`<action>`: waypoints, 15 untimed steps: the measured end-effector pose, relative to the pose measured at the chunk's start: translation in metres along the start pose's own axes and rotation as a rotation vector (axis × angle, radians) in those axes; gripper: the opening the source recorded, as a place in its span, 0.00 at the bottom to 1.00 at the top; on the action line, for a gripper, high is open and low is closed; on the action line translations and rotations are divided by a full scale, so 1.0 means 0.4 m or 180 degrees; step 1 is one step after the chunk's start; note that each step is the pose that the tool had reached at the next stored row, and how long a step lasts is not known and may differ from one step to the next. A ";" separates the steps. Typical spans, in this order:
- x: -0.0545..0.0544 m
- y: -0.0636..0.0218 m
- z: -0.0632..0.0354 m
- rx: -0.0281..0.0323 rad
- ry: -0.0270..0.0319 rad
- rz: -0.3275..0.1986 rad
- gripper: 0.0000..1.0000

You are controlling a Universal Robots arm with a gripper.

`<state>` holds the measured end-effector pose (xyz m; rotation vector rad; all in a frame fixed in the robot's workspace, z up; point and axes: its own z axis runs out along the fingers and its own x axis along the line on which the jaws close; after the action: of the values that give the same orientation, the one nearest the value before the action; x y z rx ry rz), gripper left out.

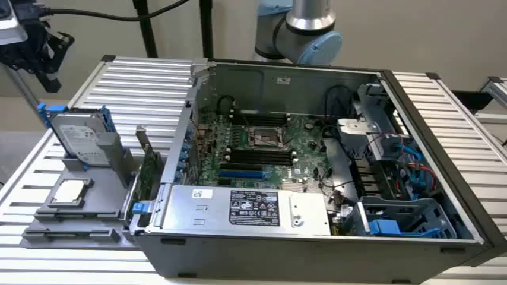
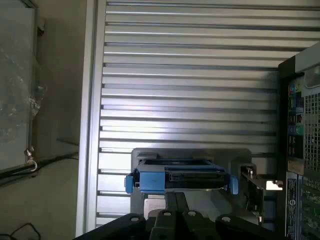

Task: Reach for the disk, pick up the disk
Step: 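Pick up the disk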

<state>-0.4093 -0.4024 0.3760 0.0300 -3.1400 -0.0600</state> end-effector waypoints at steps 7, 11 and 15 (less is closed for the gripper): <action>0.000 0.000 0.000 0.0000 0.0000 0.0000 0.11; 0.000 0.000 0.000 0.0000 0.0000 0.0000 0.11; 0.011 0.000 0.001 0.0000 0.0000 0.0001 0.11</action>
<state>-0.4136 -0.4024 0.3758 0.0296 -3.1400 -0.0600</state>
